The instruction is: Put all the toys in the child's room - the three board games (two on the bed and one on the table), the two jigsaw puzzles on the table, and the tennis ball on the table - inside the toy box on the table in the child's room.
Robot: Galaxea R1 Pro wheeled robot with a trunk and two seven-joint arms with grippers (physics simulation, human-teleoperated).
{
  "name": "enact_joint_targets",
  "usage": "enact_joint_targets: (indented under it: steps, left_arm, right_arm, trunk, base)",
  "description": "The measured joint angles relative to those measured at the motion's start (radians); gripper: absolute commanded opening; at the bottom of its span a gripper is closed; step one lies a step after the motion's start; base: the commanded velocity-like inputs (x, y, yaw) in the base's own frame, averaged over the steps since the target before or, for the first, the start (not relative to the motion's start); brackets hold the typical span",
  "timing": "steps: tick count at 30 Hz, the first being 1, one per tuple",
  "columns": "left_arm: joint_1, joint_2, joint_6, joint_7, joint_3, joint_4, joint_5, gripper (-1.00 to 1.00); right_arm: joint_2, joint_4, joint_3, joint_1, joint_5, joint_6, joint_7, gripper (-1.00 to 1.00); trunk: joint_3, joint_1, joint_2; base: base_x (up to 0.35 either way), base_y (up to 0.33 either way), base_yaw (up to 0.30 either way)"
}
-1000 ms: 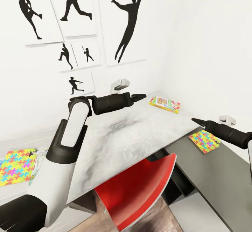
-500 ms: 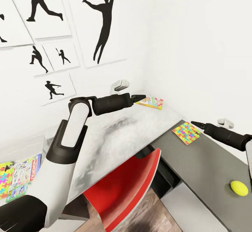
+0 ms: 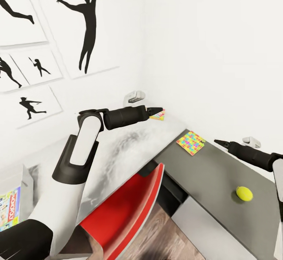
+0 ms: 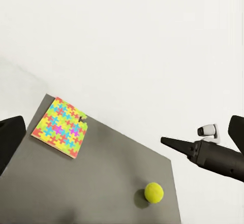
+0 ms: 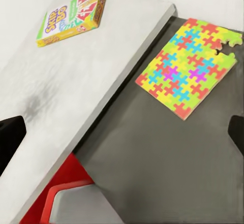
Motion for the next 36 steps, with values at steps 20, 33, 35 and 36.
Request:
enact_joint_targets:
  steps: [20, 33, 35, 36]
  left_arm:
    - [-0.006, -0.008, 0.004, 0.001, 0.005, 0.005, -0.007, 1.00]
    - [-0.009, -0.007, 0.010, 0.099, 0.008, 0.020, -0.006, 1.00]
    - [-0.010, -0.008, 0.010, 0.126, 0.007, 0.022, -0.006, 1.00]
    - [-0.010, -0.008, 0.010, 0.126, 0.007, 0.022, -0.005, 1.00]
  right_arm:
    - [0.012, 0.068, 0.016, -0.001, 0.070, -0.047, -0.002, 1.00]
    - [0.015, 0.093, 0.023, 0.000, 0.074, -0.062, -0.001, 1.00]
    - [0.016, 0.096, 0.024, 0.001, 0.074, -0.063, -0.001, 1.00]
    - [0.016, 0.096, 0.024, 0.001, 0.074, -0.063, -0.001, 1.00]
  trunk:
    - [0.000, 0.000, 0.000]
    - [0.000, 0.000, 0.000]
    - [0.000, 0.000, 0.000]
    - [0.000, 0.000, 0.000]
  base:
    - [0.000, 0.000, -0.156]
    - [0.000, 0.000, -0.019]
    - [0.000, 0.000, -0.088]
    - [0.000, 0.000, -0.125]
